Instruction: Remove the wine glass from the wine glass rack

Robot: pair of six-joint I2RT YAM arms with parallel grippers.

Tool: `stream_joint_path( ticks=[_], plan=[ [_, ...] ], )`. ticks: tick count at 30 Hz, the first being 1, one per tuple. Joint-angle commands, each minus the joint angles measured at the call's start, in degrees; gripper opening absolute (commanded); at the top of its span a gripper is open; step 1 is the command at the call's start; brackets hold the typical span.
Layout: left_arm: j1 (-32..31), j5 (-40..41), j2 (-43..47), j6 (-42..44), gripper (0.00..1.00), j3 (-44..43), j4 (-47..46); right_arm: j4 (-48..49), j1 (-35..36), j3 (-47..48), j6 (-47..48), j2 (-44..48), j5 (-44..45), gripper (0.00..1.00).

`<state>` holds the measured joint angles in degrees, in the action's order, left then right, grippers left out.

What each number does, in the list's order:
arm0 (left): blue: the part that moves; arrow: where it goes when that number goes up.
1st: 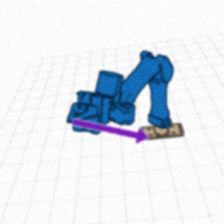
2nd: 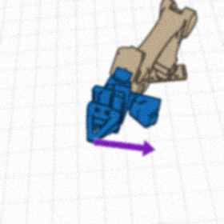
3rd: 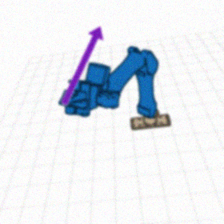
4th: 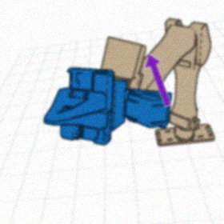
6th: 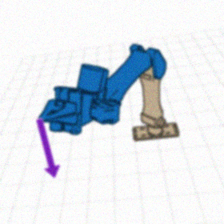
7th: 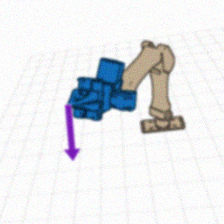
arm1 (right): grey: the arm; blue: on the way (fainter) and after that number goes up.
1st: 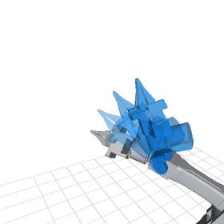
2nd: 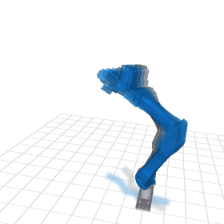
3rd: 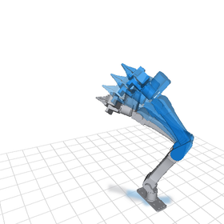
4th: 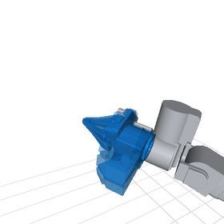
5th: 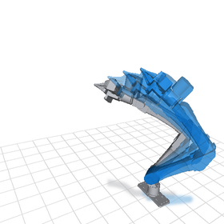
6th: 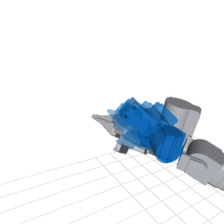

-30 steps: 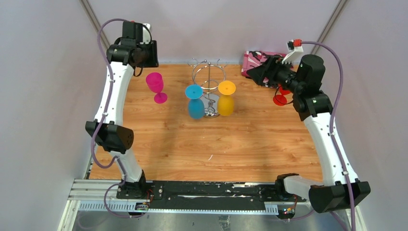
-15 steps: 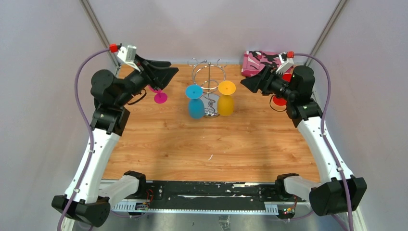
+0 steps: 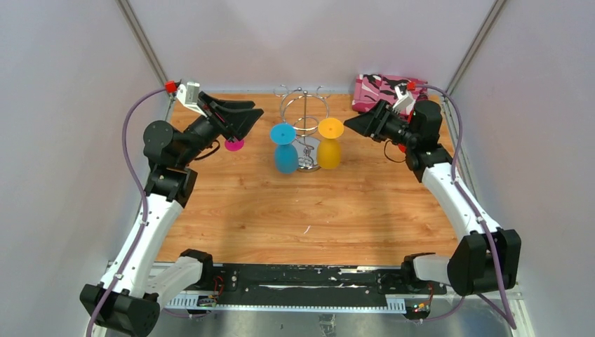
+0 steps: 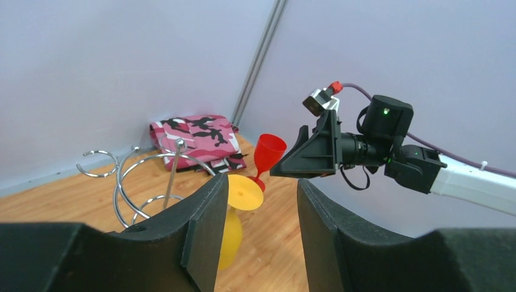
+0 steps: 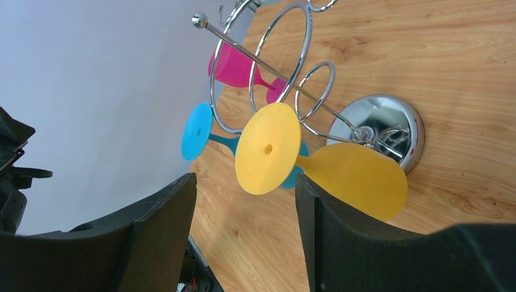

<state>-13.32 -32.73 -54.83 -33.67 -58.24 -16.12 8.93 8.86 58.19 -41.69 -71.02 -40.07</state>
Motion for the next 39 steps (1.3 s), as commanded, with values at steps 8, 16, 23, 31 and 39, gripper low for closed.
stream_joint_path(
  ticks=[8, 16, 23, 31, 39],
  plan=[
    [-0.13, 0.19, -0.54, 0.35, 0.50, 0.68, -2.02, 5.16, -0.62, -1.07, -2.60, -6.14, -3.24, 0.62],
    [-0.13, 1.19, -0.67, 1.79, 0.50, 0.67, -0.35, 9.09, 1.12, -0.60, -5.42, -10.26, -5.34, 0.59],
    [-0.13, 1.18, -0.85, 2.26, 0.49, 0.85, 0.03, 10.49, 2.51, -0.12, -6.30, -11.76, -5.58, 0.51],
    [-0.13, 1.10, -1.32, 2.30, 0.49, 0.73, 0.12, 11.01, 2.58, 0.52, -7.78, -12.77, -5.43, 0.40],
    [-0.13, 1.01, -1.29, 2.40, 0.49, 0.63, 0.30, 14.84, 2.65, -0.13, -11.91, -15.03, -7.09, 0.22]
  ],
)
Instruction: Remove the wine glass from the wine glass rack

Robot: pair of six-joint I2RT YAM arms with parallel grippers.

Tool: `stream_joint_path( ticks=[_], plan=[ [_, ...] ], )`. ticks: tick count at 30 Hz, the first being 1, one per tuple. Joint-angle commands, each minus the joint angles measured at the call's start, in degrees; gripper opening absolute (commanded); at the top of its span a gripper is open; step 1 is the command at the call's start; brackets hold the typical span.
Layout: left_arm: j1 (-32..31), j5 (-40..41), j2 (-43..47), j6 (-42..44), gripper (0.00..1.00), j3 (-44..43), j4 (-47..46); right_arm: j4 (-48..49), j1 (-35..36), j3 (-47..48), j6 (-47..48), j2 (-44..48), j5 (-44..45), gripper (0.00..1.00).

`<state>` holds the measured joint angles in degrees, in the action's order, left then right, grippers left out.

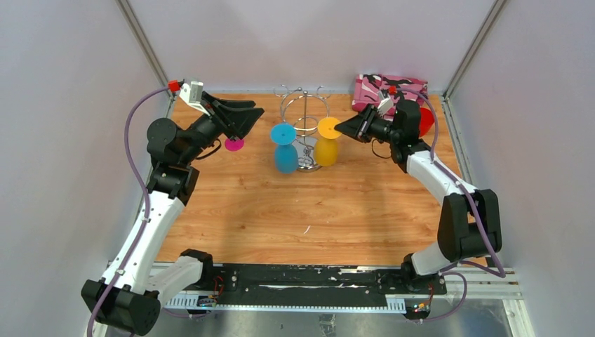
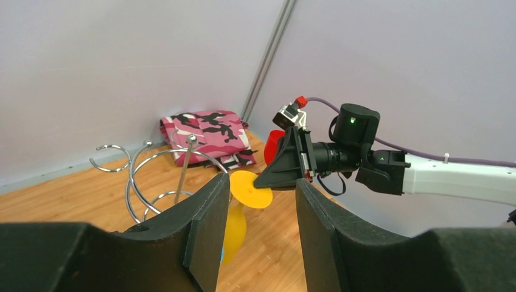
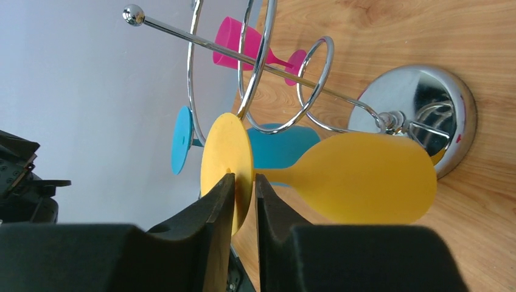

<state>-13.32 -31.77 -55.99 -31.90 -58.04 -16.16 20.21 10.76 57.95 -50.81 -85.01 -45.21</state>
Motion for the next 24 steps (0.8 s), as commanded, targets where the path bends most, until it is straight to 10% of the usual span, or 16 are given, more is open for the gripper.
stream_joint_path(
  ticks=[1, 15, 24],
  plan=[
    [-0.13, -0.08, -0.18, 0.66, 0.49, 0.31, 0.34, 3.99, 0.74, -0.02, -3.29, -1.23, -2.12, 0.21],
    [-0.13, -0.95, -0.34, 0.49, 0.49, 0.03, 1.13, 1.67, 0.69, 0.58, -7.68, 0.95, -4.71, 0.03],
    [-0.13, -1.53, -1.22, 0.13, 0.47, -0.04, 1.13, 4.08, 0.73, -0.96, -10.01, 1.43, -6.60, 0.23]
  ],
)
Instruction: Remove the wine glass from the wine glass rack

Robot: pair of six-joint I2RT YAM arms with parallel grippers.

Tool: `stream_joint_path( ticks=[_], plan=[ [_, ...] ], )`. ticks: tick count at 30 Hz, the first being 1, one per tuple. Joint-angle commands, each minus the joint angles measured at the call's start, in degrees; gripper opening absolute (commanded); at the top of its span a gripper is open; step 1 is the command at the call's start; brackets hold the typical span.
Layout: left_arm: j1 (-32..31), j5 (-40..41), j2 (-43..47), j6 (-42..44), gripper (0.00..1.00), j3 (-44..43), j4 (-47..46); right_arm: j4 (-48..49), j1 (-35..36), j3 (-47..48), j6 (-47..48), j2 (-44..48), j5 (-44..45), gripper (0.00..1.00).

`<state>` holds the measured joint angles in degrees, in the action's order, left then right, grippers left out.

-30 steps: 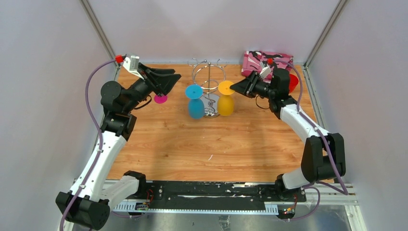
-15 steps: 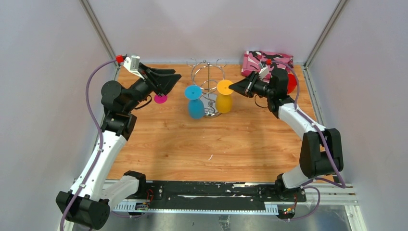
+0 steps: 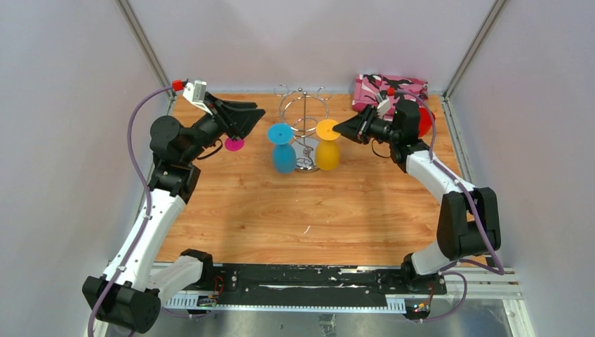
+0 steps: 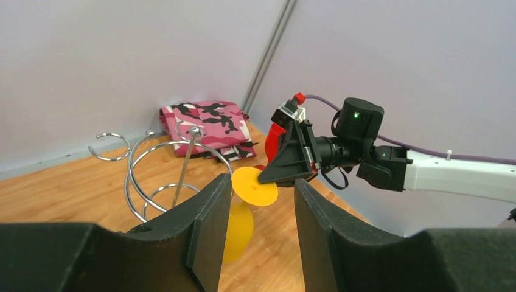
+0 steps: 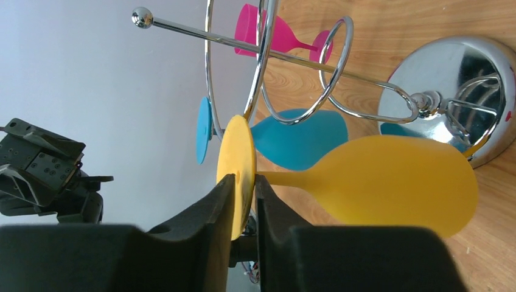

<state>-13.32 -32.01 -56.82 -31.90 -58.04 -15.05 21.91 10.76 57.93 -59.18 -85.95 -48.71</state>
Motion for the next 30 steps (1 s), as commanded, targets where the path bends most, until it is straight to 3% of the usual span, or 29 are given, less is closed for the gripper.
stream_joint_path(
  ticks=[1, 5, 12, 18, 24, 30],
  plan=[
    [-0.13, -1.38, -0.40, 0.11, 0.47, -0.05, 0.02, 2.57, 0.75, -1.08, -1.72, 2.63, -3.14, 0.27],
    [-0.13, -1.30, -0.44, 0.02, 0.47, 0.13, 0.02, 1.49, 0.71, -1.44, -1.13, 3.64, -3.15, 0.38],
    [-0.13, -1.30, -0.65, -0.23, 0.47, 0.30, 0.02, 1.47, 0.70, -3.33, -1.38, 5.27, -3.34, 0.36],
    [-0.13, -1.52, -0.39, -0.46, 0.47, 0.47, 0.02, 0.67, 0.71, -3.92, -1.06, 5.49, -3.32, 0.26],
    [-0.13, -1.52, -0.26, -0.48, 0.47, 0.63, 0.02, 0.41, 0.75, -4.32, -1.19, 5.14, -3.18, 0.01],
    [-0.13, -1.73, -0.60, -0.53, 0.46, 0.54, 0.02, 0.10, 0.68, -4.46, -2.37, 6.11, -2.87, 0.00]
  ],
)
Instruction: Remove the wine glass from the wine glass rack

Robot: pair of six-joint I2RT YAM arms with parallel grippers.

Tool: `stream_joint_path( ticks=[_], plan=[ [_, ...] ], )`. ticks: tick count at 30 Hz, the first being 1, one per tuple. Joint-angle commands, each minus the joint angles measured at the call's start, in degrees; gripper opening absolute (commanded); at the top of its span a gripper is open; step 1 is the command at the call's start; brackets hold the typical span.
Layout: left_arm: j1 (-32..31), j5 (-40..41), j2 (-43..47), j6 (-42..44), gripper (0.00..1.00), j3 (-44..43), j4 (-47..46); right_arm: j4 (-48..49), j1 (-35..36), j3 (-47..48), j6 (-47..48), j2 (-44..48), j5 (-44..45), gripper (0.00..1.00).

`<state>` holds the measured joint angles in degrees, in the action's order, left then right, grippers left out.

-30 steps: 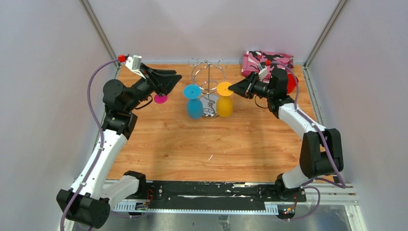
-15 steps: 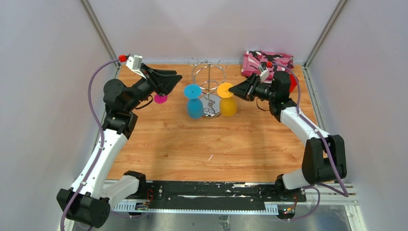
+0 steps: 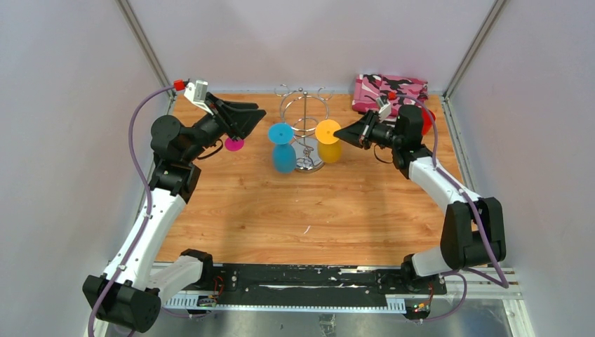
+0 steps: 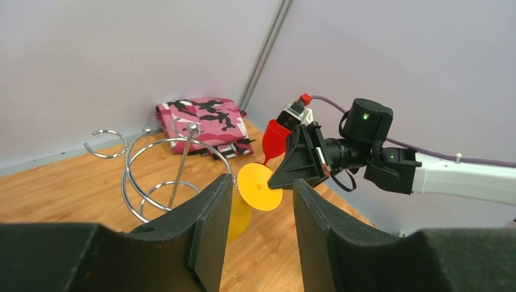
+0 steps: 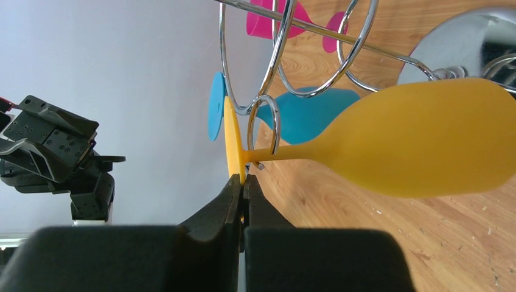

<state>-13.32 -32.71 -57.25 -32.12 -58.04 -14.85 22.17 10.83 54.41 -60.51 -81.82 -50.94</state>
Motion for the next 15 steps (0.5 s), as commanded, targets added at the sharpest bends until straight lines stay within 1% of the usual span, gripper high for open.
stream_joint_path(
  ticks=[1, 4, 6, 10, 13, 15],
  plan=[
    [-0.13, -1.12, -0.19, -0.33, 0.46, 0.48, -0.18, -0.16, 0.61, -1.06, -1.33, 2.34, -0.39, 0.00],
    [-0.13, -1.22, -0.35, -0.32, 0.45, 0.31, -0.18, -0.89, 0.57, -1.61, -2.73, 4.01, 0.77, 0.00],
    [-0.13, -1.30, -0.40, -0.31, 0.42, 0.22, -0.18, -1.36, 0.61, -2.33, -3.80, 5.81, 2.23, 0.00],
    [-0.13, -1.52, -0.73, -0.57, 0.36, -0.05, -0.18, -7.97, 0.55, -1.24, -2.60, 8.91, 5.05, 0.00],
    [-0.13, -1.74, -1.05, -0.82, 0.35, -0.22, -0.18, -9.57, 0.55, -0.82, -2.25, 9.53, 5.14, 0.00],
    [-0.13, -1.74, -1.21, -1.01, 0.36, -0.20, -0.18, -9.78, 0.51, -0.93, -2.31, 9.19, 5.17, 0.00]
  ],
)
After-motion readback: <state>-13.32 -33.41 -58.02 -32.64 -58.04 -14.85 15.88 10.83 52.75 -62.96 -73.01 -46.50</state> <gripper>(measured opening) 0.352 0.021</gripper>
